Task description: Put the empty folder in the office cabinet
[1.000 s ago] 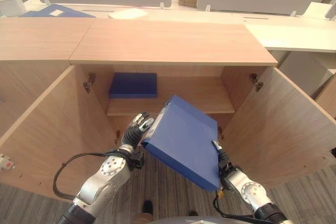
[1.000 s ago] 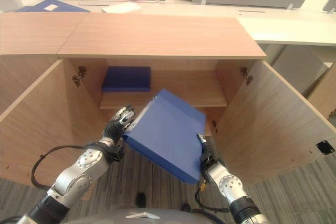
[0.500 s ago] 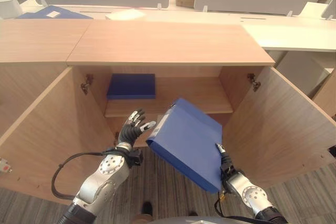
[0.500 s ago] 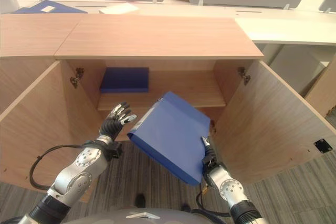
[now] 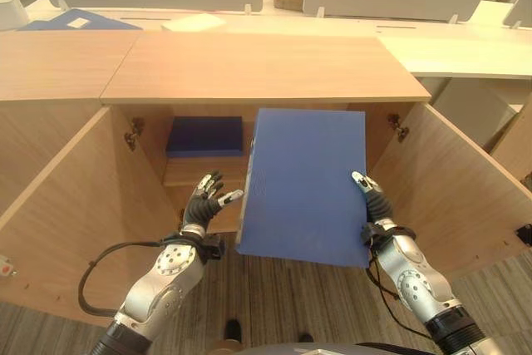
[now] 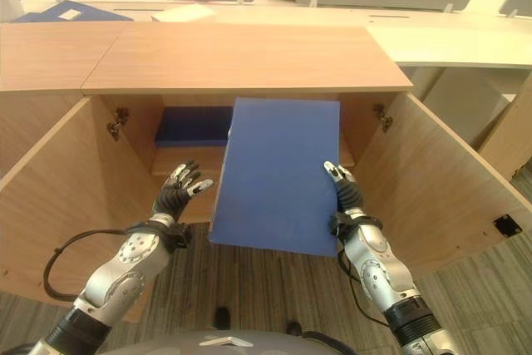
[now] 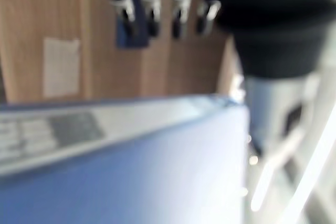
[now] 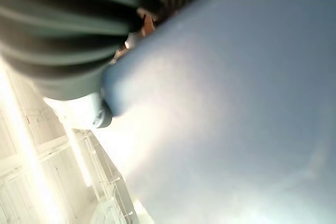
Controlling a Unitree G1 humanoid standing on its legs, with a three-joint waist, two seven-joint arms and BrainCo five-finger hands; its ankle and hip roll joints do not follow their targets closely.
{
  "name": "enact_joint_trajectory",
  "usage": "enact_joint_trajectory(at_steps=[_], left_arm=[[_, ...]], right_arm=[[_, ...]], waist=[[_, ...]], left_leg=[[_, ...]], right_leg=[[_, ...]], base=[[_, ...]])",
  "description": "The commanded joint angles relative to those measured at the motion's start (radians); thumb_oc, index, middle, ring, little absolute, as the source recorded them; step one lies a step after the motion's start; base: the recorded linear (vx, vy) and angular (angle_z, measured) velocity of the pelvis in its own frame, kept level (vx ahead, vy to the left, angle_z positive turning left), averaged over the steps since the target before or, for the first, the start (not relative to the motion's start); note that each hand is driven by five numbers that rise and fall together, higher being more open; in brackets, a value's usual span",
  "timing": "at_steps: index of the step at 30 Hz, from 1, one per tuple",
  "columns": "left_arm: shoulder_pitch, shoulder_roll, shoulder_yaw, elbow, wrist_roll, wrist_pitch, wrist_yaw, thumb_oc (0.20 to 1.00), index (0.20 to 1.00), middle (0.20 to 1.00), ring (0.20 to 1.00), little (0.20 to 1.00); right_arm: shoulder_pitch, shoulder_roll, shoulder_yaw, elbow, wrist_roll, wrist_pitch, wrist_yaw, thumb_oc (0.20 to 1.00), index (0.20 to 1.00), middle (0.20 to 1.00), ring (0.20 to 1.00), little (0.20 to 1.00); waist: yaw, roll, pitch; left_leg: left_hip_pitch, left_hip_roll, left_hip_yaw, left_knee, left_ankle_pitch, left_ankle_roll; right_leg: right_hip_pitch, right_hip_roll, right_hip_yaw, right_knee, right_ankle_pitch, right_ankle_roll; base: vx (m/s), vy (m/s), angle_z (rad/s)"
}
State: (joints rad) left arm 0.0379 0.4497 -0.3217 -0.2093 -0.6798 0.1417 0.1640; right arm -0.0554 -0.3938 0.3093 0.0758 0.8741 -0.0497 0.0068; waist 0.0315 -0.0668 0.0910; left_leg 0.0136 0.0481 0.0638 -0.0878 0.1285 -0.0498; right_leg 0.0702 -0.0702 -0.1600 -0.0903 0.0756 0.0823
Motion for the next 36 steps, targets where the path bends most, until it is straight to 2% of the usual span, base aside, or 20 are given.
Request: enact_joint_trajectory(at_steps=[1, 15, 20, 26, 36], left_arm=[[-0.040, 0.003, 0.037, -0.030, 0.048, -0.057, -0.024, 1.000, 1.000, 1.000, 1.000, 1.000], [-0.019, -0.002, 0.052, -0.020, 0.063, -0.064, -0.037, 1.000, 1.000, 1.000, 1.000, 1.000], [-0.014, 0.001, 0.060, -0.024, 0.073, -0.071, -0.028, 1.000, 1.000, 1.000, 1.000, 1.000], [0.007, -0.004, 0.096, -0.021, 0.078, -0.077, 0.007, 1.000, 1.000, 1.000, 1.000, 1.000], [0.039, -0.007, 0.163, 0.013, 0.094, -0.109, 0.053, 1.000, 1.000, 1.000, 1.000, 1.000]], right_arm=[[-0.074, -0.002, -0.057, -0.026, 0.015, -0.072, 0.043, 0.200, 0.200, 0.200, 0.200, 0.200], [-0.045, 0.035, -0.074, 0.019, 0.049, -0.035, 0.066, 0.200, 0.200, 0.200, 0.200, 0.200], [-0.036, 0.039, -0.064, 0.009, 0.055, 0.000, 0.071, 0.200, 0.200, 0.200, 0.200, 0.200], [0.014, 0.047, -0.068, 0.026, 0.110, 0.048, 0.075, 0.200, 0.200, 0.200, 0.200, 0.200], [0.049, 0.032, -0.095, 0.066, 0.108, 0.034, 0.131, 0.200, 0.200, 0.200, 0.200, 0.200]], waist=[[-0.004, -0.002, -0.002], [-0.004, -0.003, 0.001], [-0.006, -0.004, 0.002], [-0.014, -0.008, 0.009], [-0.037, 0.004, 0.042]], left_leg=[[0.020, -0.028, -0.026, 0.001, -0.155, 0.032], [0.022, -0.030, -0.028, 0.001, -0.155, 0.032], [0.021, -0.023, -0.023, 0.001, -0.155, 0.029], [0.023, -0.001, -0.019, 0.001, -0.151, 0.019], [0.065, 0.042, -0.017, 0.002, -0.127, -0.001]], right_leg=[[-0.001, -0.016, -0.022, 0.003, -0.055, 0.040], [0.004, -0.017, -0.030, 0.003, -0.056, 0.040], [0.002, -0.012, -0.026, 0.003, -0.060, 0.035], [0.007, 0.006, -0.021, 0.003, -0.073, 0.019], [0.029, 0.034, -0.002, 0.011, -0.083, -0.018]], base=[[0.00, 0.000, 0.00], [0.00, 0.000, 0.00], [0.00, -0.030, 0.00], [0.01, -0.107, 0.00], [0.05, -0.102, -0.02]])
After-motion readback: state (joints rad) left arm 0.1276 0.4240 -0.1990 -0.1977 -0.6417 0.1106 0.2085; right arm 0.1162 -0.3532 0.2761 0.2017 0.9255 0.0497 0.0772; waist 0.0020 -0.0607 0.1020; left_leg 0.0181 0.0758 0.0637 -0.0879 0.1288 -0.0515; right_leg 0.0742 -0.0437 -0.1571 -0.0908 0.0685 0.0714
